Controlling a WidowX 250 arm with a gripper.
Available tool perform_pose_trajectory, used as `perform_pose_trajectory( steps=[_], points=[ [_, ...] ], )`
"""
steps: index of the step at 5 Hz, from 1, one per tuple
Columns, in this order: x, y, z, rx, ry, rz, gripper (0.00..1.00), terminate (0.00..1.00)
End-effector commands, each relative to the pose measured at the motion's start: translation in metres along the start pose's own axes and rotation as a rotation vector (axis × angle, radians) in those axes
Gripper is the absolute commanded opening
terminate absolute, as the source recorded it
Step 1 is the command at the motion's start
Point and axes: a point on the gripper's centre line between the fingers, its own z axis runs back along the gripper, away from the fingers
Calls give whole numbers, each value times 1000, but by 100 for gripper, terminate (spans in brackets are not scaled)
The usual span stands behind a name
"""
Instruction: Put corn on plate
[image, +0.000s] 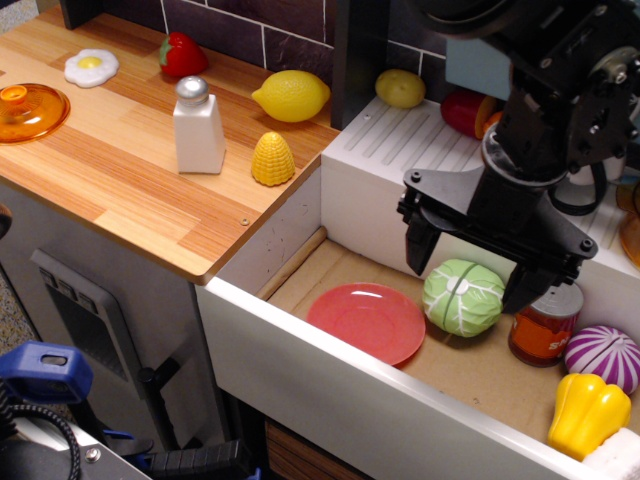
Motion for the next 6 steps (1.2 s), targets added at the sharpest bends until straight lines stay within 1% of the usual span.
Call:
perform_pose_trajectory(
  steps=[1,2,3,4,5,6],
  points=[
    [0,0,0,0,0,0,100,0],
    [11,35,2,28,36,-65,100,0],
    [26,83,5,20,29,-171,100,0],
    [37,127,-5,-1,12,-257,100,0],
    [49,151,-15,-13,-34,-327,100,0],
    [59,158,-22,-10,-65,-360,100,0]
  ],
)
